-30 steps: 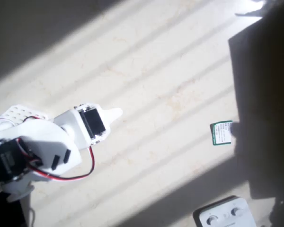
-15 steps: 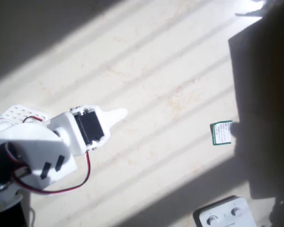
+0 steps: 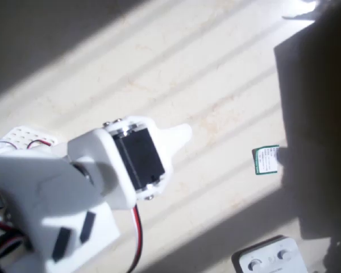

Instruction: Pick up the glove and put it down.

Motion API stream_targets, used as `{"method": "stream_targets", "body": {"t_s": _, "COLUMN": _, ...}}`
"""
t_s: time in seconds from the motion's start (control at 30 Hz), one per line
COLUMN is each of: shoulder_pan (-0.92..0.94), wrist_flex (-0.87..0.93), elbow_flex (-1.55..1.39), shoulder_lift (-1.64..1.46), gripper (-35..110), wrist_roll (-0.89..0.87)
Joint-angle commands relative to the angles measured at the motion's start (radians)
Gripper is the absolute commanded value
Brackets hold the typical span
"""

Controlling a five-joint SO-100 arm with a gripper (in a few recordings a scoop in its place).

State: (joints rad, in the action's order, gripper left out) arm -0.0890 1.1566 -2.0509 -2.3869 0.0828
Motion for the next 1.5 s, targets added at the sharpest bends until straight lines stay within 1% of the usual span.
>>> {"method": "stream_targets", "body": {"t_s": 0.0, "shoulder_pan": -0.069, "wrist_flex": -0.011, "elbow_flex": 0.213, "shoulder_lift": 0.186, "gripper": 0, "wrist_roll": 0.0}}
{"method": "stream_targets", "body": {"t_s": 0.43, "shoulder_pan": -0.302, "wrist_flex": -0.011, "elbow_flex": 0.925, "shoulder_lift": 0.914, "gripper": 0, "wrist_roll": 0.002}}
{"method": "stream_targets", "body": {"t_s": 0.67, "shoulder_pan": -0.385, "wrist_flex": -0.011, "elbow_flex": 1.209, "shoulder_lift": 1.226, "gripper": 0, "wrist_roll": 0.002}}
{"method": "stream_targets", "body": {"t_s": 1.0, "shoulder_pan": -0.477, "wrist_flex": -0.012, "elbow_flex": 1.491, "shoulder_lift": 1.554, "gripper": 0, "wrist_roll": -0.009}}
{"method": "stream_targets", "body": {"t_s": 1.23, "shoulder_pan": -0.494, "wrist_flex": -0.011, "elbow_flex": 1.718, "shoulder_lift": 1.717, "gripper": 0, "wrist_roll": -0.005}}
{"method": "stream_targets", "body": {"t_s": 1.33, "shoulder_pan": -0.495, "wrist_flex": -0.005, "elbow_flex": 1.736, "shoulder_lift": 1.724, "gripper": 4, "wrist_roll": -0.006}}
{"method": "stream_targets", "body": {"t_s": 1.47, "shoulder_pan": -0.505, "wrist_flex": 0.005, "elbow_flex": 1.733, "shoulder_lift": 1.727, "gripper": 14, "wrist_roll": -0.003}}
